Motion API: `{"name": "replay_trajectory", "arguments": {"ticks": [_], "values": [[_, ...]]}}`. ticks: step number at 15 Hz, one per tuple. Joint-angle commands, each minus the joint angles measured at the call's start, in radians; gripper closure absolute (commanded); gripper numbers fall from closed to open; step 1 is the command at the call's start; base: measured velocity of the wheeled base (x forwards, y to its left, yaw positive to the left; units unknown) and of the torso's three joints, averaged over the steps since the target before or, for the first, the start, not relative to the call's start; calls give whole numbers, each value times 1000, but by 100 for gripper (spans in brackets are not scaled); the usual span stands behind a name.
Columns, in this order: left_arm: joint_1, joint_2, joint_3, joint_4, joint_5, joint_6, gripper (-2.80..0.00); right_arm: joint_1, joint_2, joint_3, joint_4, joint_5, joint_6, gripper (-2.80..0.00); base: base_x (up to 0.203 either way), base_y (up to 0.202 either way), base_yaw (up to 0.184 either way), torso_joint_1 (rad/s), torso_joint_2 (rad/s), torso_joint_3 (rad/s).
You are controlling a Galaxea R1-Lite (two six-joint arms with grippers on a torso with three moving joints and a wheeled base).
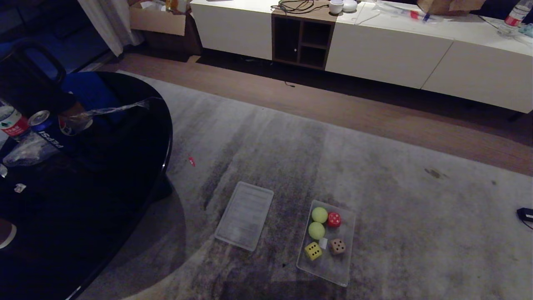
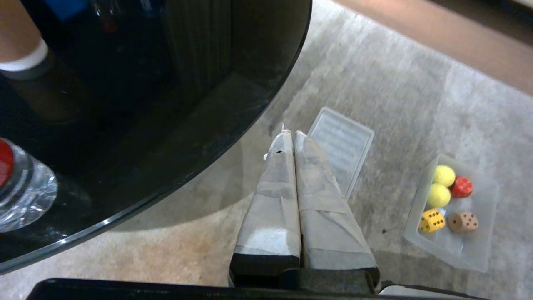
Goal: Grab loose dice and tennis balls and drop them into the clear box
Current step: Put the toys in the box
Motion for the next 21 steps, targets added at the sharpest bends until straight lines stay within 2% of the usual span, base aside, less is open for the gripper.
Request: {"name": "replay_trajectory", "arguments": {"ticks": [1, 21], "values": [[0, 0, 0, 0, 1, -1, 0, 0, 1, 9, 0, 0, 0, 0, 0, 0, 0, 3, 3, -197], [0, 0, 0, 0, 1, -2, 0, 0, 1, 9, 0, 0, 0, 0, 0, 0, 0, 1, 4, -199]]}}
